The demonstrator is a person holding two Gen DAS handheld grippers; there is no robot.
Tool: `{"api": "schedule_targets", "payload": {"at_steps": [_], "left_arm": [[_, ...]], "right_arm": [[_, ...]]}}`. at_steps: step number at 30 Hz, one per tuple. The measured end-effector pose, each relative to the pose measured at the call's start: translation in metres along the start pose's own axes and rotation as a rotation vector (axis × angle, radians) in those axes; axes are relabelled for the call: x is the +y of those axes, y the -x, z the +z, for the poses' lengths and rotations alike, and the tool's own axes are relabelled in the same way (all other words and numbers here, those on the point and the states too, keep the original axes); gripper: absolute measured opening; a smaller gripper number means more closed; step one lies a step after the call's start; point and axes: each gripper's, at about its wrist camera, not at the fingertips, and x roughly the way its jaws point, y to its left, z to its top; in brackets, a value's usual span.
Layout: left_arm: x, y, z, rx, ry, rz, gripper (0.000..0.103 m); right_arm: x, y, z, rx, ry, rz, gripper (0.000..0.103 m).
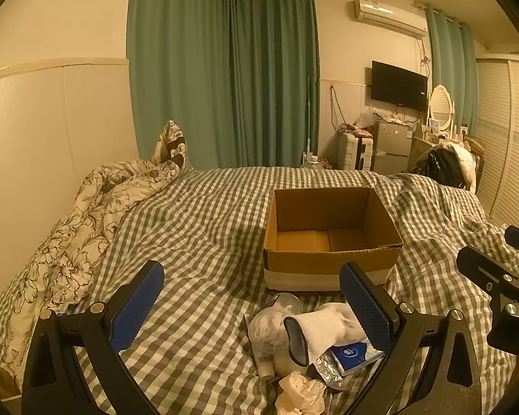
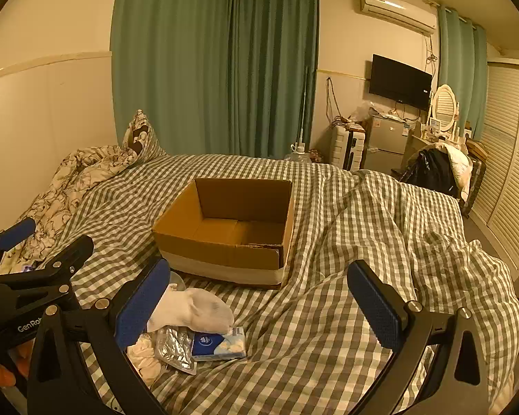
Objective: Organize objects
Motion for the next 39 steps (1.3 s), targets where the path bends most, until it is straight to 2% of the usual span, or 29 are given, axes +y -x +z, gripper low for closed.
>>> {"api": "schedule_targets", "payload": {"at_steps": [32,36,39], "left_arm": [[0.011,-0.003,0.002,0.010,0.000,0.010,0.103],[0.015,-0.012,-0.002,0.029,0.007,0.017,0.103],[0.018,-0.024,-0.008,0.060,0.002,0.033,0.103]], "right_arm": [[0.011,-0.003,0.000,0.012,0.029,0.053,0.103],[0.013,-0.019,-0.001,0.032,0.021,0.075,0.103],[0.018,-0.052,-0.008,0.099,0.026,0.074,0.103]]}}
